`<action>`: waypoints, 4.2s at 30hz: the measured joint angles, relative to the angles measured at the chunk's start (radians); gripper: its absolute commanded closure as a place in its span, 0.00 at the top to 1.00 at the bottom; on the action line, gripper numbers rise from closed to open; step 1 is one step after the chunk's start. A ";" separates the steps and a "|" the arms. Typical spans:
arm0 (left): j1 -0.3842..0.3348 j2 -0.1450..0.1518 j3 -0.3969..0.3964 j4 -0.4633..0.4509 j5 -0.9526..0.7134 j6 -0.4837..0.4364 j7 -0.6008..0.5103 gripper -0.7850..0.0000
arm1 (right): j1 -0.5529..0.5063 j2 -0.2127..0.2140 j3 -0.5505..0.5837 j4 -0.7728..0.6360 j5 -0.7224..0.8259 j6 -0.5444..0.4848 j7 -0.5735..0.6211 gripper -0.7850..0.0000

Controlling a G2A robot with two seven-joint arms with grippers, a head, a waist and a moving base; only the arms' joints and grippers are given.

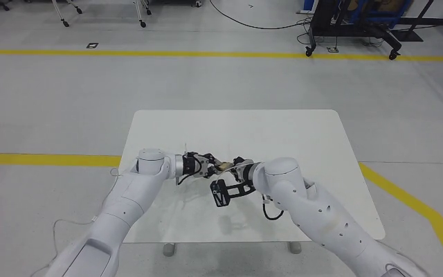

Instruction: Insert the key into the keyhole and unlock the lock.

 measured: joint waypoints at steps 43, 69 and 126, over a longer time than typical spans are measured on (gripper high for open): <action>0.006 0.004 -0.004 -0.014 -0.018 -0.009 0.003 0.00 | -0.070 0.012 0.144 -0.098 0.114 0.049 0.055 1.00; 0.023 0.011 -0.059 -0.030 -0.048 -0.128 0.074 0.00 | -0.106 0.028 0.272 0.209 0.733 0.000 -0.387 0.00; 0.069 0.025 -0.096 -0.108 -0.060 -0.235 -0.045 0.00 | -0.012 0.063 0.031 0.616 1.435 0.000 -0.729 0.00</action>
